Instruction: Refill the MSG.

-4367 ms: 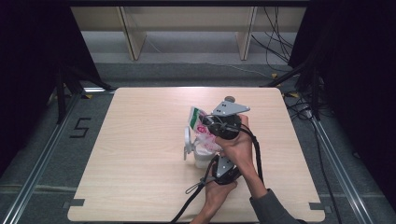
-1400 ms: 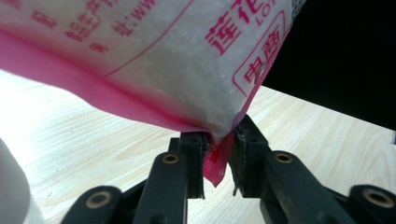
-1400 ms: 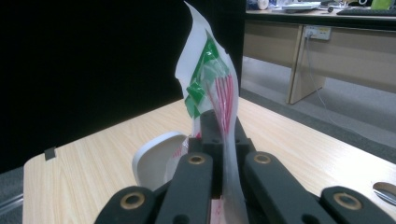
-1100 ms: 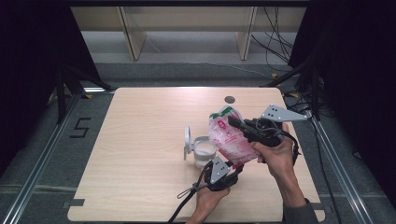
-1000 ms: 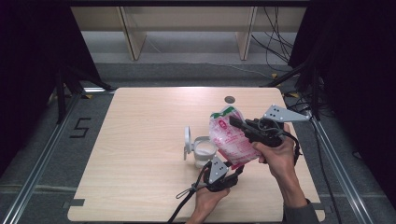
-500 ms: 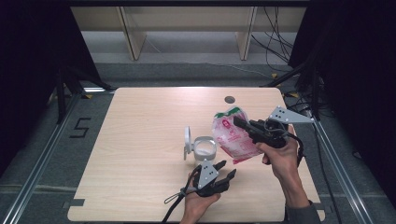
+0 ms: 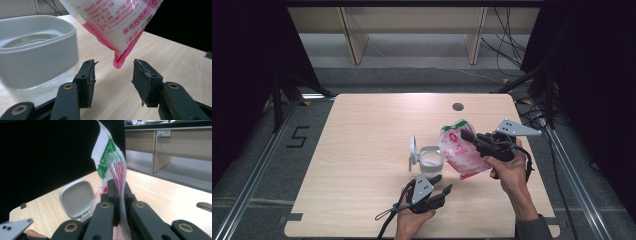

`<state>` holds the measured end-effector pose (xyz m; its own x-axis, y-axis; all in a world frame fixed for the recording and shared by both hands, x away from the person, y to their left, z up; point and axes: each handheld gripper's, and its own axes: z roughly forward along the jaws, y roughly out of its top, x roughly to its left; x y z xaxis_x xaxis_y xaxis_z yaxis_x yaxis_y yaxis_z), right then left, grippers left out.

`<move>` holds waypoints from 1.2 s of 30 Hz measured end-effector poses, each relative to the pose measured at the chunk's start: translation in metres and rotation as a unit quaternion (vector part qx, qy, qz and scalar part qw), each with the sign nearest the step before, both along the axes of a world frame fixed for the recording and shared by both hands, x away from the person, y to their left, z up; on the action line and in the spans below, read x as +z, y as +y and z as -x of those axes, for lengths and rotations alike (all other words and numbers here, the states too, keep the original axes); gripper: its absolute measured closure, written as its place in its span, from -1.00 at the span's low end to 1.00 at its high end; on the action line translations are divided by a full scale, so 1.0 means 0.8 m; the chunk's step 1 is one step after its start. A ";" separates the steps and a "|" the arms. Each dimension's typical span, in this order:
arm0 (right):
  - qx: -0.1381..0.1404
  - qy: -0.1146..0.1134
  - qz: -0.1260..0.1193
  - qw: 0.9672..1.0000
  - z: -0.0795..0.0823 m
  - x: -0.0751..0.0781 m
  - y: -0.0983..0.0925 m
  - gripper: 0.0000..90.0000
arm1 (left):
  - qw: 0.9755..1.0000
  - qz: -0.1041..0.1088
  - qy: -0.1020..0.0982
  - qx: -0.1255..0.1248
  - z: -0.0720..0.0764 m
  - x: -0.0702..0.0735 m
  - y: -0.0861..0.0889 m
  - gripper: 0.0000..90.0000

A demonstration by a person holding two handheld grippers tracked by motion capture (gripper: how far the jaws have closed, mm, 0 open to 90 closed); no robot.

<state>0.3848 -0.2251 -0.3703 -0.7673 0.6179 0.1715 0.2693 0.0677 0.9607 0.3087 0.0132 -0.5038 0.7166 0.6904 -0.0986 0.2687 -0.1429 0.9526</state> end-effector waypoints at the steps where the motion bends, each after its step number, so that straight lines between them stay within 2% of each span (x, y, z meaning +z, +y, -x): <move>1: -0.002 -0.001 0.005 1.000 0.000 -0.002 -0.001 1.00 | 1.000 -0.012 -0.009 -0.005 0.000 0.001 0.003 0.14; 2: 0.001 0.002 0.000 1.000 -0.001 -0.004 -0.002 1.00 | 1.000 -0.005 -0.009 -0.006 0.001 0.000 0.005 0.13; 3: -0.002 -0.005 0.004 1.000 -0.002 -0.007 -0.004 1.00 | 1.000 -0.009 -0.010 -0.005 0.003 0.000 0.007 0.13; 5: -0.003 0.010 0.000 1.000 -0.001 -0.013 -0.006 1.00 | 1.000 -0.009 -0.010 -0.004 0.004 -0.002 0.010 0.12; 6: -0.006 0.011 0.001 1.000 -0.001 -0.017 -0.007 1.00 | 1.000 -0.006 0.002 0.004 0.007 -0.002 0.012 0.11; 7: -0.006 0.022 -0.001 1.000 0.001 -0.019 -0.008 1.00 | 1.000 -0.016 -0.006 -0.002 0.006 -0.002 0.015 0.11; 8: -0.005 0.019 -0.003 1.000 0.000 -0.022 -0.009 1.00 | 1.000 -0.008 -0.003 0.002 0.006 -0.002 0.017 0.10; 9: -0.009 0.029 -0.002 1.000 0.003 -0.024 -0.010 1.00 | 1.000 -0.007 0.001 0.009 0.008 -0.002 0.018 0.10; 10: -0.004 0.019 -0.001 1.000 0.001 -0.026 -0.012 1.00 | 1.000 -0.008 -0.001 0.009 0.007 -0.002 0.020 0.10; 11: -0.005 0.029 -0.006 1.000 0.004 -0.027 -0.012 1.00 | 1.000 -0.014 -0.005 0.007 0.007 -0.001 0.024 0.10; 13: -0.004 0.032 -0.007 0.999 0.005 -0.030 -0.015 1.00 | 1.000 -0.007 -0.003 0.010 0.006 -0.002 0.027 0.10; 14: -0.005 0.022 -0.005 1.000 0.003 -0.032 -0.017 1.00 | 1.000 -0.011 -0.007 0.010 0.005 -0.003 0.029 0.10; 15: -0.006 0.027 -0.001 1.000 0.005 -0.034 -0.019 1.00 | 1.000 -0.005 -0.001 0.014 0.005 -0.004 0.030 0.10; 17: -0.008 0.036 -0.005 0.999 0.008 -0.037 -0.022 1.00 | 1.000 -0.014 -0.005 0.016 0.005 -0.004 0.036 0.10; 18: -0.005 0.033 0.001 0.999 0.008 -0.037 -0.025 1.00 | 1.000 -0.012 -0.006 0.018 0.004 -0.003 0.037 0.11; 19: -0.008 0.042 -0.006 0.999 0.012 -0.036 -0.026 1.00 | 1.000 -0.009 -0.009 0.017 0.003 -0.004 0.039 0.11; 21: -0.013 0.030 0.006 0.999 0.014 -0.036 -0.032 1.00 | 1.000 -0.012 -0.005 0.024 0.004 -0.002 0.043 0.11; 22: -0.015 0.033 0.002 0.999 0.016 -0.037 -0.034 1.00 | 1.000 -0.009 -0.009 0.024 0.002 -0.003 0.044 0.11; 23: -0.016 0.032 0.004 0.999 0.018 -0.037 -0.037 1.00 | 1.000 -0.006 -0.005 0.029 0.003 -0.003 0.045 0.11; 24: -0.018 0.034 -0.004 0.999 0.020 -0.038 -0.038 1.00 | 0.999 -0.002 0.001 0.034 0.004 -0.003 0.046 0.11; 25: -0.022 0.032 -0.009 0.999 0.022 -0.040 -0.039 1.00 | 0.999 -0.012 -0.007 0.031 0.003 -0.002 0.049 0.11; 29: -0.035 0.024 0.020 0.999 0.032 -0.038 -0.050 1.00 | 0.999 -0.008 -0.008 0.037 0.001 -0.002 0.053 0.11; 30: -0.041 0.002 0.034 0.999 0.032 -0.039 -0.053 1.00 | 0.999 -0.004 -0.008 0.037 0.001 -0.002 0.053 0.11; 31: -0.044 0.014 0.038 0.998 0.036 -0.038 -0.054 1.00 | 0.999 -0.006 -0.006 0.037 0.001 -0.002 0.054 0.11; 32: -0.053 0.015 0.046 0.997 0.039 -0.038 -0.056 1.00 | 0.999 -0.006 -0.006 0.039 0.002 -0.001 0.055 0.11; 34: -0.061 0.016 0.052 0.997 0.042 -0.039 -0.060 1.00 | 0.999 0.005 -0.002 0.043 0.002 -0.002 0.054 0.11; 35: -0.062 0.004 0.060 0.996 0.041 -0.039 -0.062 1.00 | 0.999 0.005 -0.003 0.044 0.002 -0.002 0.054 0.12; 36: -0.066 0.010 0.061 0.996 0.044 -0.040 -0.064 1.00 | 0.999 0.000 -0.001 0.046 0.003 -0.001 0.055 0.11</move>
<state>0.3498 -0.2761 -0.4021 -0.6753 0.7302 0.1038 0.3028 0.1461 0.9418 0.3065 0.0570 -0.5046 0.6501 0.7536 -0.0972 0.2781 -0.1169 0.9534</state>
